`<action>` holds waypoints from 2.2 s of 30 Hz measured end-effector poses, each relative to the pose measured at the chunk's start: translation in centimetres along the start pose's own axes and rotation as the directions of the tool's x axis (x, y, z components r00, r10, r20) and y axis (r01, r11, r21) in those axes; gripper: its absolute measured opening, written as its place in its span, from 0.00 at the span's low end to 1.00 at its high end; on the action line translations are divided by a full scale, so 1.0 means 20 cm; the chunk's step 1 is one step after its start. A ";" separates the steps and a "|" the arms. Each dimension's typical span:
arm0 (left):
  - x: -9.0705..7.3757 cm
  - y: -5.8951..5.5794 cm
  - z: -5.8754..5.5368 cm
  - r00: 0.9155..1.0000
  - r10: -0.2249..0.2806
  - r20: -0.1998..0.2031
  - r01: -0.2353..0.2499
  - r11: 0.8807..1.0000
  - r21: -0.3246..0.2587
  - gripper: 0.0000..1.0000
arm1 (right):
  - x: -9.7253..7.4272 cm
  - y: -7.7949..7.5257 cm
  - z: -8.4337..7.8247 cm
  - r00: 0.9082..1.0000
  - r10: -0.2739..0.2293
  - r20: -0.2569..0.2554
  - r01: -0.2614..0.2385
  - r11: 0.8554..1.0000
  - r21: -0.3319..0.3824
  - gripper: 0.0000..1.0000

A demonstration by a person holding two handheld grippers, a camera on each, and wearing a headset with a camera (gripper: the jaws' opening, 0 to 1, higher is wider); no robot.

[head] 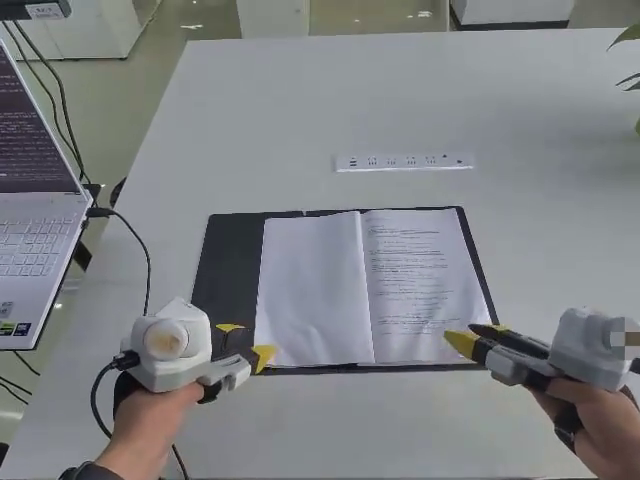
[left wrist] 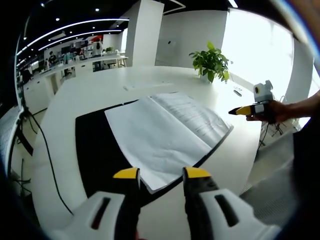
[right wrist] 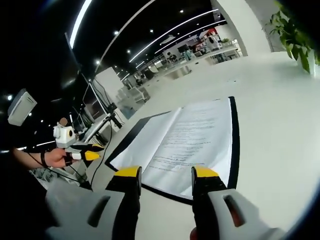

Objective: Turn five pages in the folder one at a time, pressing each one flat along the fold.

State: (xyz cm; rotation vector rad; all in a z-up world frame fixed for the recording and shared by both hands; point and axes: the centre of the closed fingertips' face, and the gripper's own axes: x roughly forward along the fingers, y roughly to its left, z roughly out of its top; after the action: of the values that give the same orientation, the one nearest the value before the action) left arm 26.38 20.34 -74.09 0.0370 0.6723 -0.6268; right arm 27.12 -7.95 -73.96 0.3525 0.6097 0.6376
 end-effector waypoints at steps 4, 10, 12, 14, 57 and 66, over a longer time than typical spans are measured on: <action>-0.03 -0.01 0.01 1.000 -0.004 0.008 0.004 1.000 0.014 0.37 | -0.06 -0.02 0.00 0.999 -0.019 -0.030 0.017 0.997 -0.078 0.42; -0.06 -0.03 0.03 1.000 -0.014 0.018 0.013 1.000 0.022 0.43 | -0.13 -0.04 0.02 0.998 -0.037 -0.059 0.028 0.987 -0.158 0.49; -0.08 -0.03 0.04 1.000 -0.012 0.024 0.012 1.000 0.024 0.45 | -0.15 -0.03 0.03 0.998 -0.035 -0.051 0.026 0.985 -0.168 0.51; -0.09 -0.04 0.06 0.999 -0.012 0.030 0.011 1.000 0.028 0.48 | -0.17 -0.03 0.05 0.998 -0.037 -0.046 0.028 0.983 -0.182 0.53; -0.17 -0.17 0.11 0.997 -0.027 0.068 0.026 1.000 0.013 0.76 | -0.32 0.08 -0.02 0.995 -0.080 -0.061 0.066 0.975 -0.211 0.73; -0.06 -0.27 0.16 0.995 -0.094 0.043 0.091 0.994 0.057 0.75 | -0.36 0.06 -0.04 0.994 -0.100 -0.053 0.088 0.978 -0.191 0.74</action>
State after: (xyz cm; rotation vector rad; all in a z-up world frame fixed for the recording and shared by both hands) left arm 24.43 15.83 -69.95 0.0428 0.6156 -0.7333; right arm 21.50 -11.66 -71.04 0.1261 0.6165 0.6118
